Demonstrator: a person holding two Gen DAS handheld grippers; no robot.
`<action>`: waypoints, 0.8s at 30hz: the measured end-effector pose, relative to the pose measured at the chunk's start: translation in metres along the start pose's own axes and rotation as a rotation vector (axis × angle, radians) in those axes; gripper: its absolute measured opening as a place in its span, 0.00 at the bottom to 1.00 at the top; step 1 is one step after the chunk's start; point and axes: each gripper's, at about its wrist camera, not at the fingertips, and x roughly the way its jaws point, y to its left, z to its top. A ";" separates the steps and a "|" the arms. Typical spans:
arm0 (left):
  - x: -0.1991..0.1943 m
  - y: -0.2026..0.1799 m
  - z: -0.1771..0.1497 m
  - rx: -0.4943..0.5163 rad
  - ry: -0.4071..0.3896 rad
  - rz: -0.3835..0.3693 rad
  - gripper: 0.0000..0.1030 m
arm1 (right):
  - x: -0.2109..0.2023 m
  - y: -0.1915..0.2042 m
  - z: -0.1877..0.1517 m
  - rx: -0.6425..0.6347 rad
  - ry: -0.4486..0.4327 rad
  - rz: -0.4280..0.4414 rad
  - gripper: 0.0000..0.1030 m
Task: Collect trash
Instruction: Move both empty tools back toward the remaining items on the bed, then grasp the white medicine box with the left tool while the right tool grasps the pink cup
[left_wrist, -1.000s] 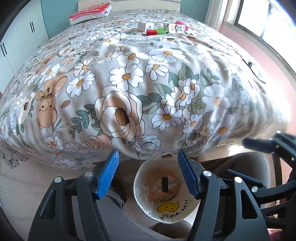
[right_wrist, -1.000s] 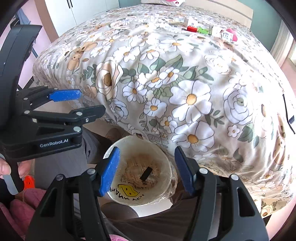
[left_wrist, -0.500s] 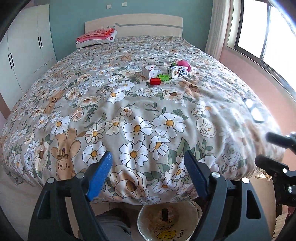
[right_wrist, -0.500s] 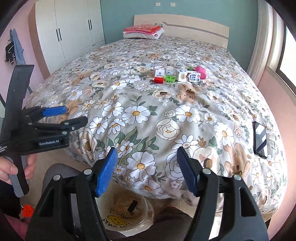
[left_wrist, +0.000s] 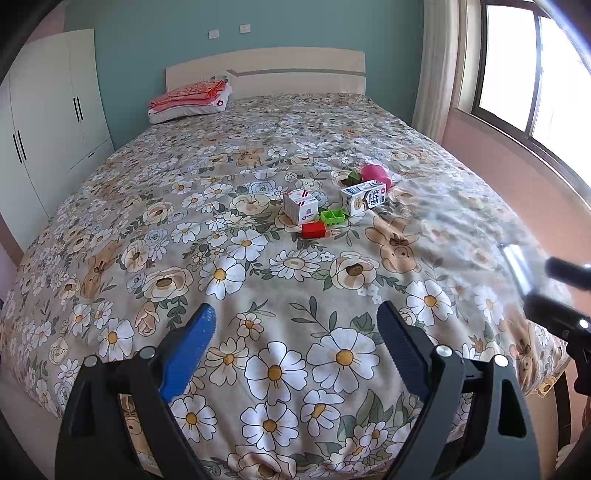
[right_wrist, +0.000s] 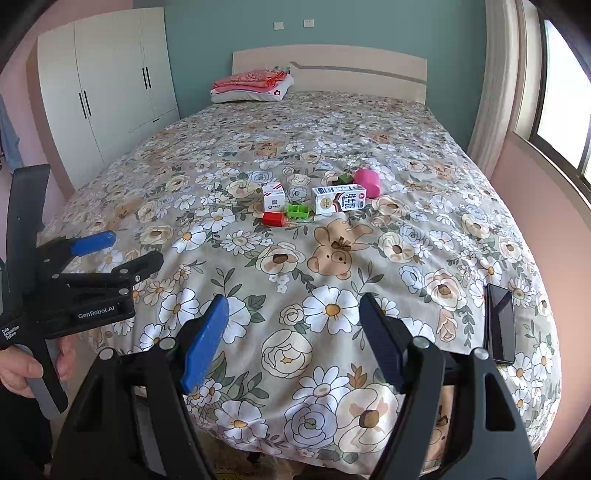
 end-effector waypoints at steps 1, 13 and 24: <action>0.006 0.001 0.007 -0.008 0.006 -0.002 0.88 | 0.004 -0.003 0.008 0.007 -0.005 -0.004 0.71; 0.091 0.008 0.086 -0.090 0.050 0.003 0.88 | 0.075 -0.057 0.109 0.041 -0.033 -0.084 0.71; 0.203 0.017 0.132 -0.251 0.177 -0.025 0.88 | 0.196 -0.118 0.178 0.077 0.064 -0.123 0.71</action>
